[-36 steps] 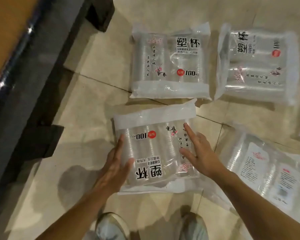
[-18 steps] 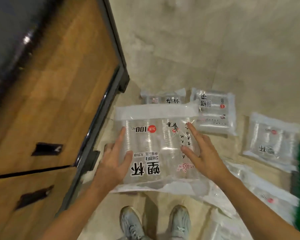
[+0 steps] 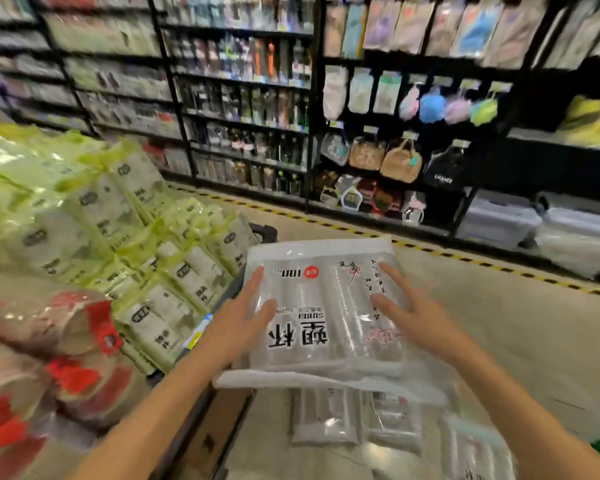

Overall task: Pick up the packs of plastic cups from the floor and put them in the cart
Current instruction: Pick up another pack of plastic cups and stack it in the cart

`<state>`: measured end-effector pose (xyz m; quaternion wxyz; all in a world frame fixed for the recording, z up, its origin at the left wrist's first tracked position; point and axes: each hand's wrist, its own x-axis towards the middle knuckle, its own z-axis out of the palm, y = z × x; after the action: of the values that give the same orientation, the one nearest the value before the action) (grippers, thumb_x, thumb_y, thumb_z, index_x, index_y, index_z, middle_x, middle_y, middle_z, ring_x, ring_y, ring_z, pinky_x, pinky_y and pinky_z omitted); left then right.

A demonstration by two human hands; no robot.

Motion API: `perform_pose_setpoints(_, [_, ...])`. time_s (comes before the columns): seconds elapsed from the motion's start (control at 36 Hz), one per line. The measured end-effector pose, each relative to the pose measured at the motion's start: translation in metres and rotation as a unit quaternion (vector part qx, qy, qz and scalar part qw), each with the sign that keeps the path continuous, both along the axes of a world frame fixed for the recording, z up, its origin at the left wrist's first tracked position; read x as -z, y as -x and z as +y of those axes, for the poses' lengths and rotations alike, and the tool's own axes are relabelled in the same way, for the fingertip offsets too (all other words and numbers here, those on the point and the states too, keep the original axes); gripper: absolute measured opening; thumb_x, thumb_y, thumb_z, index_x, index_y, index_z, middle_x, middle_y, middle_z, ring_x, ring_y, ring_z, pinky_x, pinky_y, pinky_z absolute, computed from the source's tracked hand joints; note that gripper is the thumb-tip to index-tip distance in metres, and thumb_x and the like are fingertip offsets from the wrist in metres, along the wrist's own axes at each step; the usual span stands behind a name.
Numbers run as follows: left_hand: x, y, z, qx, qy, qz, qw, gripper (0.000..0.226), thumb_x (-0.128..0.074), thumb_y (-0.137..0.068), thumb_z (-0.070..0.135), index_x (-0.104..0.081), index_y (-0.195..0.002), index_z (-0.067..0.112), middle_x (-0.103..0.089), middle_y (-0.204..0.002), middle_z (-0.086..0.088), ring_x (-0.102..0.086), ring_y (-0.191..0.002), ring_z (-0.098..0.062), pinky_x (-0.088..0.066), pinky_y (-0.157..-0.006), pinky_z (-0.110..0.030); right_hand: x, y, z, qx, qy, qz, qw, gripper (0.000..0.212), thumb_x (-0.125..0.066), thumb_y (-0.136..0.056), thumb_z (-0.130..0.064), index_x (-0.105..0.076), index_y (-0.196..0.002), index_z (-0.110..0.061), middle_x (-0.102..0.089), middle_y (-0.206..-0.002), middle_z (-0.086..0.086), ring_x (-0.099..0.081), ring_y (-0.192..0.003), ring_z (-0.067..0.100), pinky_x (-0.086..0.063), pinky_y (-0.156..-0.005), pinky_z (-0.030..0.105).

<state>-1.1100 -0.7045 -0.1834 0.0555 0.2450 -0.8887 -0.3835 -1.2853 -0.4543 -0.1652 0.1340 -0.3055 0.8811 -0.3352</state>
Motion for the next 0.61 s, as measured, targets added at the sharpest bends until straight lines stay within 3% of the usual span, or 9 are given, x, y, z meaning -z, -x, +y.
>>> perform_pose_setpoints(0.06, [-0.039, -0.012, -0.007, -0.002, -0.004, 0.012, 1.000, 0.066, -0.039, -0.097, 0.059, -0.002, -0.151, 0.051, -0.029, -0.159, -0.002, -0.044, -0.135, -0.025, -0.035, -0.101, -0.034, -0.037, -0.005, -0.011, 0.000, -0.011, 0.016, 1.000, 0.067, -0.052, -0.090, -0.064, -0.024, -0.150, -0.053, -0.033, -0.159, -0.007, -0.043, -0.137, 0.022, -0.033, -0.110, 0.040])
perform_pose_setpoints(0.17, [-0.098, -0.041, -0.020, -0.028, 0.017, 0.012, 0.999, 0.064, -0.037, -0.097, 0.058, -0.004, -0.152, 0.050, -0.026, -0.160, -0.001, -0.060, -0.105, -0.016, -0.048, -0.084, -0.030, -0.090, -0.022, -0.034, -0.026, 0.016, 0.023, 0.999, 0.067, -0.054, -0.090, -0.063, -0.027, -0.150, -0.051, -0.033, -0.158, -0.006, -0.037, -0.142, 0.023, -0.032, -0.113, 0.041])
perform_pose_setpoints(0.25, [-0.124, -0.067, -0.032, -0.064, 0.009, 0.032, 0.997, 0.064, -0.041, -0.097, 0.057, -0.009, -0.152, 0.049, -0.020, -0.162, 0.005, -0.043, -0.133, -0.020, -0.041, -0.101, -0.034, -0.112, -0.036, -0.056, -0.054, 0.029, 0.027, 0.998, 0.067, -0.054, -0.089, -0.065, -0.028, -0.149, -0.053, -0.028, -0.160, -0.013, -0.037, -0.142, 0.020, -0.034, -0.115, 0.045])
perform_pose_setpoints(0.33, [-0.139, -0.104, -0.044, -0.108, -0.013, 0.051, 0.993, 0.065, -0.044, -0.096, 0.056, -0.013, -0.152, 0.049, -0.022, -0.160, 0.009, -0.040, -0.129, -0.014, -0.042, -0.088, -0.028, -0.127, -0.050, -0.084, -0.094, 0.036, 0.018, 0.995, 0.067, -0.056, -0.088, -0.066, -0.029, -0.148, -0.054, -0.029, -0.160, -0.012, -0.039, -0.141, 0.021, -0.035, -0.114, 0.051])
perform_pose_setpoints(0.44, [-0.153, -0.157, -0.060, -0.169, 0.001, 0.061, 0.984, 0.067, -0.045, -0.092, 0.063, -0.014, -0.150, 0.052, -0.020, -0.161, 0.008, -0.032, -0.143, -0.022, -0.028, -0.111, -0.039, -0.143, -0.072, -0.133, -0.166, 0.038, 0.020, 0.985, 0.067, -0.055, -0.088, -0.066, -0.029, -0.148, -0.053, -0.029, -0.160, -0.010, -0.037, -0.142, 0.022, -0.034, -0.115, 0.047])
perform_pose_setpoints(0.53, [-0.164, -0.201, -0.068, -0.233, 0.016, 0.067, 0.970, 0.067, -0.046, -0.091, 0.065, -0.015, -0.150, 0.053, -0.019, -0.162, 0.008, -0.028, -0.144, -0.021, -0.026, -0.115, -0.042, -0.154, -0.094, -0.172, -0.233, 0.054, 0.016, 0.971, 0.071, -0.054, -0.086, -0.069, -0.028, -0.150, -0.051, -0.026, -0.160, -0.013, -0.033, -0.144, 0.019, -0.031, -0.116, 0.045])
perform_pose_setpoints(0.61, [-0.174, -0.245, -0.067, -0.303, 0.027, 0.072, 0.950, 0.069, -0.048, -0.088, 0.068, -0.017, -0.149, 0.054, -0.024, -0.160, 0.009, -0.035, -0.141, -0.021, -0.032, -0.113, -0.043, -0.162, -0.118, -0.210, -0.307, 0.061, 0.013, 0.950, 0.079, -0.053, -0.079, -0.077, -0.028, -0.150, -0.051, -0.025, -0.160, -0.017, -0.033, -0.144, 0.015, -0.030, -0.117, 0.043])
